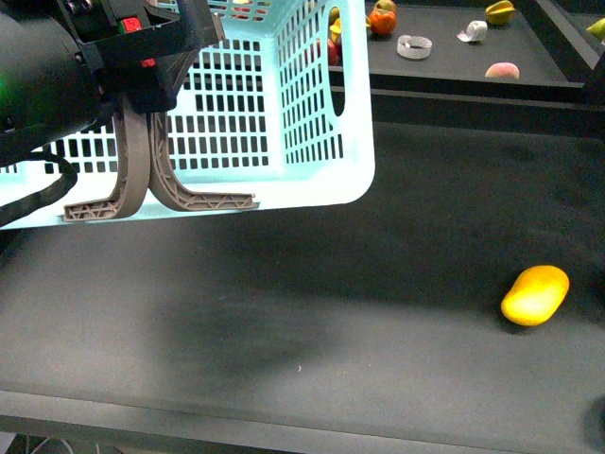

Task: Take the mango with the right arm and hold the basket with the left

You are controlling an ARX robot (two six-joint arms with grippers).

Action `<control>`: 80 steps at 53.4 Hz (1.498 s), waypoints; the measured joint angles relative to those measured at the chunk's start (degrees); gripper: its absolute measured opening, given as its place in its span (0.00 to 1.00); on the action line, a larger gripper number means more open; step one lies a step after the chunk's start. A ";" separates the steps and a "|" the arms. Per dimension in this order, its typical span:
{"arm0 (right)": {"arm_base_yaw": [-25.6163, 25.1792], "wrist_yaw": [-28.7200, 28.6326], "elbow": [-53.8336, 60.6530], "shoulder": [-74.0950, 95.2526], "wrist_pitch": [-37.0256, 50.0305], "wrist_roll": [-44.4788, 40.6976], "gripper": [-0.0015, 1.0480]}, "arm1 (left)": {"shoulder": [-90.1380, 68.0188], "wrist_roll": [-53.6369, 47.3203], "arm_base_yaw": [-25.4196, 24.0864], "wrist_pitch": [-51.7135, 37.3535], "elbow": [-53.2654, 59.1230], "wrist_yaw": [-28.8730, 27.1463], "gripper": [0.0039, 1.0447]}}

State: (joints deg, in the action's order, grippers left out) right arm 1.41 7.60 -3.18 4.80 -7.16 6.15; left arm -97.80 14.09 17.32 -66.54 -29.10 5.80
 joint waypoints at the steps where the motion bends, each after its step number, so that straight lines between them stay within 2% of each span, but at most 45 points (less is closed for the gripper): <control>1: -0.39 0.57 -0.39 1.81 -0.42 2.29 0.92 | 0.00 0.02 0.00 0.00 0.02 0.00 0.05; 8: -5.14 -2.69 -1.09 12.22 6.23 7.96 0.92 | 0.00 -0.02 0.00 0.00 0.02 -0.02 0.05; 16: -12.15 -9.55 -2.58 34.18 26.62 8.44 0.92 | 0.00 0.00 0.00 0.00 0.02 0.04 0.05; 26: -16.79 -11.19 -7.52 63.23 47.17 7.85 0.92 | 0.02 0.04 0.00 0.00 0.04 -0.02 0.05; 34: -18.32 -10.58 -13.64 81.74 54.64 8.46 0.92 | 0.02 0.02 0.00 0.00 0.04 -0.04 0.05; 47: -16.94 -9.40 -23.74 104.54 56.98 9.70 0.92 | 0.02 0.04 0.00 0.00 0.07 0.11 0.05; 55: -15.39 -8.66 -31.15 115.05 56.39 11.50 0.92 | 0.02 0.02 0.00 0.00 0.07 0.13 0.05; 61: -14.38 -6.03 -39.01 123.60 54.36 12.83 0.92 | 0.02 0.04 0.00 0.00 0.07 0.07 0.05; 80: -13.03 -0.11 -52.74 137.13 48.35 17.84 0.92 | 0.02 0.04 0.00 0.00 0.07 0.09 0.05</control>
State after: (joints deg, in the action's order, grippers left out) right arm -11.62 7.49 -55.92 141.93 41.19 23.99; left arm -97.78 14.13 17.32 -66.54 -29.04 5.89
